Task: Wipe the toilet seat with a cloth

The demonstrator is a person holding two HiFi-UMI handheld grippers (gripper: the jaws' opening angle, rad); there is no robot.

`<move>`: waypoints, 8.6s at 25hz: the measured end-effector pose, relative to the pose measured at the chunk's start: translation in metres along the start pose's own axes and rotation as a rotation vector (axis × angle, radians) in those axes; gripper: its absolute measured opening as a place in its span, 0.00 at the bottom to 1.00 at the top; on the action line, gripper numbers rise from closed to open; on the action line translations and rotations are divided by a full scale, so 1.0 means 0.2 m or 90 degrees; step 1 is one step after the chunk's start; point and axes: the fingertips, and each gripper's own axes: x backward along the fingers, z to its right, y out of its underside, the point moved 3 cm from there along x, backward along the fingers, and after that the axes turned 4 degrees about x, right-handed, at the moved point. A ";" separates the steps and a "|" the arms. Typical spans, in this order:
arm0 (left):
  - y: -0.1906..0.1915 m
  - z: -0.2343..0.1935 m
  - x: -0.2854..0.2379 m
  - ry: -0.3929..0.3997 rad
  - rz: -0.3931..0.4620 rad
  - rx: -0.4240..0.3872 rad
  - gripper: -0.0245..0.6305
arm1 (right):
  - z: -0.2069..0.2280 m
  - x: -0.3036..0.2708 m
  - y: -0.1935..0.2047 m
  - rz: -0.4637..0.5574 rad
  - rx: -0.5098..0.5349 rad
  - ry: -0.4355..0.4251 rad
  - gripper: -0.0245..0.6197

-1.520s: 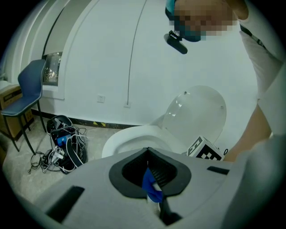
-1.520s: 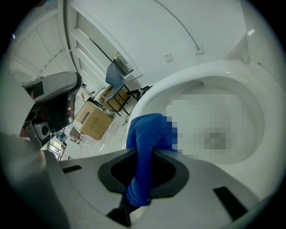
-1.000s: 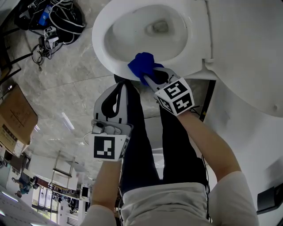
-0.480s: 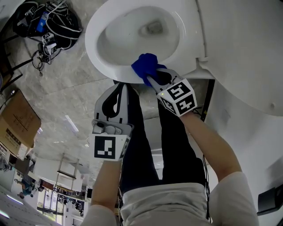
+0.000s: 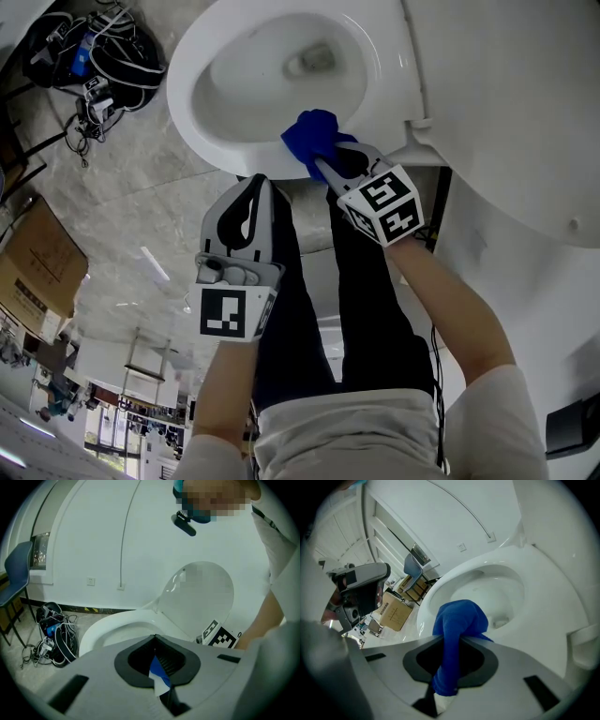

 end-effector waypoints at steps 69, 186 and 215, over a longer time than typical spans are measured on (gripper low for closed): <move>-0.18 0.13 -0.22 0.046 -0.018 -0.047 0.05 | 0.47 0.31 -0.07 0.077 -0.236 0.169 0.12; 0.01 -0.29 -0.11 0.007 -0.010 0.015 0.05 | 0.87 0.08 -0.84 0.246 -0.284 0.180 0.12; -0.13 -0.49 -0.10 -0.003 0.008 0.027 0.05 | 0.76 -0.08 -0.98 0.268 -0.248 0.208 0.12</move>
